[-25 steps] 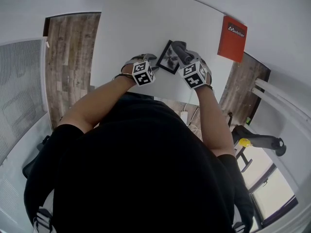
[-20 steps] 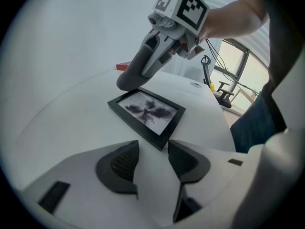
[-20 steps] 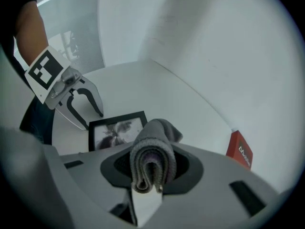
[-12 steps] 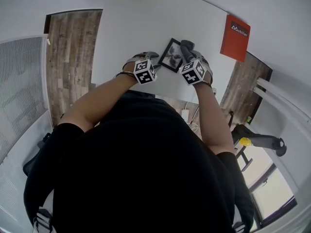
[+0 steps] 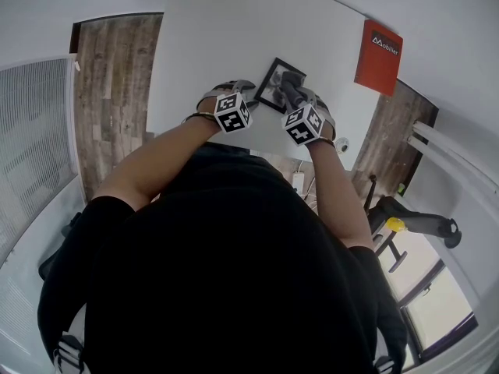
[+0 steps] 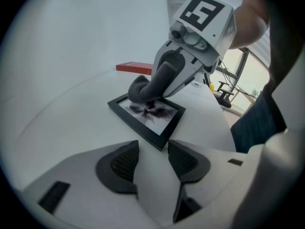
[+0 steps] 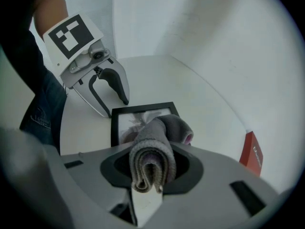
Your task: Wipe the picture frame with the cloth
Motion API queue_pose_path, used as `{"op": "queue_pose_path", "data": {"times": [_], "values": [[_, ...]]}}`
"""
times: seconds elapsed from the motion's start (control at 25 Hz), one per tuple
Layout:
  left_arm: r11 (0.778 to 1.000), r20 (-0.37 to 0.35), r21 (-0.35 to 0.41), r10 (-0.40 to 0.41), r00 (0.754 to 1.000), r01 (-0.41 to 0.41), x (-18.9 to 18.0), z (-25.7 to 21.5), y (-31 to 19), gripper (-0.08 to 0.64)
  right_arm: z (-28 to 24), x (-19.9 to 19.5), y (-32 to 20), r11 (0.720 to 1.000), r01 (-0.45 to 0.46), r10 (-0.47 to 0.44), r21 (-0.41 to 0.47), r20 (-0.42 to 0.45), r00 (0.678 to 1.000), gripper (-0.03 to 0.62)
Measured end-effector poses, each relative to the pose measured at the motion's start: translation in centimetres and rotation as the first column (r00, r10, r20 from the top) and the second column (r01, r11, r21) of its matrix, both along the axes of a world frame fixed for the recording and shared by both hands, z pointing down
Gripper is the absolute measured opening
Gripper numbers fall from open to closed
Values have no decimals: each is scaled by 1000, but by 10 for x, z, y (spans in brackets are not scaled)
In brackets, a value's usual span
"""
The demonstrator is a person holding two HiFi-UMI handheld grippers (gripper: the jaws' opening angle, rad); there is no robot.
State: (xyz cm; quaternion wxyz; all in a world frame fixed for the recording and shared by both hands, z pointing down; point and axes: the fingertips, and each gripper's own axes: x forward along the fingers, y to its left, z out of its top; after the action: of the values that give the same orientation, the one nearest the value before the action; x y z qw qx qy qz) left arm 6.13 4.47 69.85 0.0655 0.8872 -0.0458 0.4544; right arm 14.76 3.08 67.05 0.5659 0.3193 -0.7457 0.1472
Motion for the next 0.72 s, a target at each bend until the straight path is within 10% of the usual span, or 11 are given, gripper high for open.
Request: {"op": "queue_pose_path", "data": {"times": [0.72], "values": [[1000, -7, 5, -6, 1000, 6, -1, 1, -2, 201, 1, -35, 41, 996, 48, -43, -75, 64, 997, 110]]}}
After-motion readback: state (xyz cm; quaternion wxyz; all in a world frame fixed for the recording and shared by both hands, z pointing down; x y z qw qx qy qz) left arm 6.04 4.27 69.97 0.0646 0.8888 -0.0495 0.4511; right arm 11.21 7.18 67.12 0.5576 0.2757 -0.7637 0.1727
